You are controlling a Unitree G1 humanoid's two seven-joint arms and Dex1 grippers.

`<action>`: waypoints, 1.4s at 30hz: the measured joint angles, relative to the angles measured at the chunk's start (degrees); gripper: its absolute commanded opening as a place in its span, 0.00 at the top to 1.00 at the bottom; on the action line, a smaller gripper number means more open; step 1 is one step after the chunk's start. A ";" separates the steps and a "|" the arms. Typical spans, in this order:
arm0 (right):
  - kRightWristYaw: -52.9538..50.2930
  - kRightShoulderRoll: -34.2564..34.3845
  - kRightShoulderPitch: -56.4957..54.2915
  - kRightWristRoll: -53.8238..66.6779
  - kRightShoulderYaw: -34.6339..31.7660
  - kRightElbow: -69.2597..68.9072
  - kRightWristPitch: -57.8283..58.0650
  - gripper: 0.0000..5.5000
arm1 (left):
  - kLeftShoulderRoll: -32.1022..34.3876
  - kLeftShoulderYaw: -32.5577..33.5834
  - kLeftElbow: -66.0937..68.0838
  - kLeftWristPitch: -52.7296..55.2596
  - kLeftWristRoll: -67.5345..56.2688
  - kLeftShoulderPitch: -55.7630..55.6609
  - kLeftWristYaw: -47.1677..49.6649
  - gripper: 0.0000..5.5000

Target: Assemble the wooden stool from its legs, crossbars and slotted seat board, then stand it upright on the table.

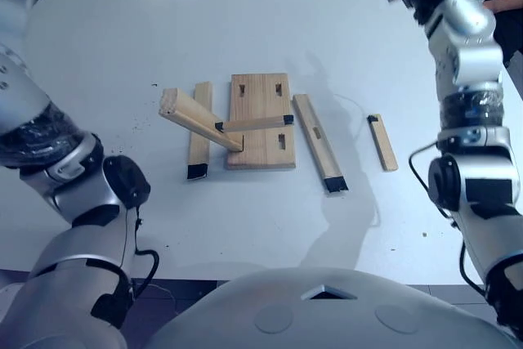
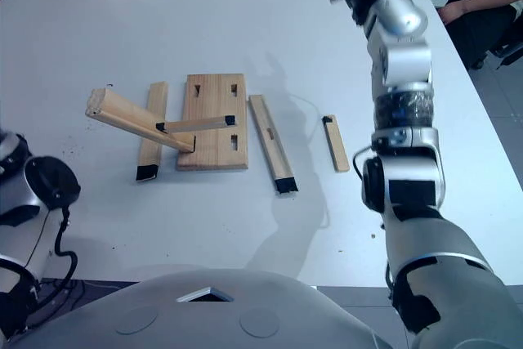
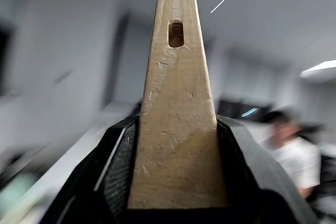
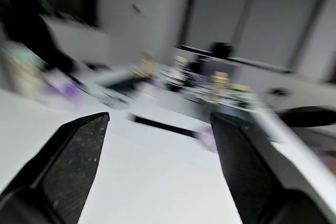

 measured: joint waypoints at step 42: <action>37.38 -8.27 -8.57 46.79 -8.00 -21.98 39.81 0.59 | 9.89 -13.38 -10.06 4.10 -25.18 18.32 -27.87 0.63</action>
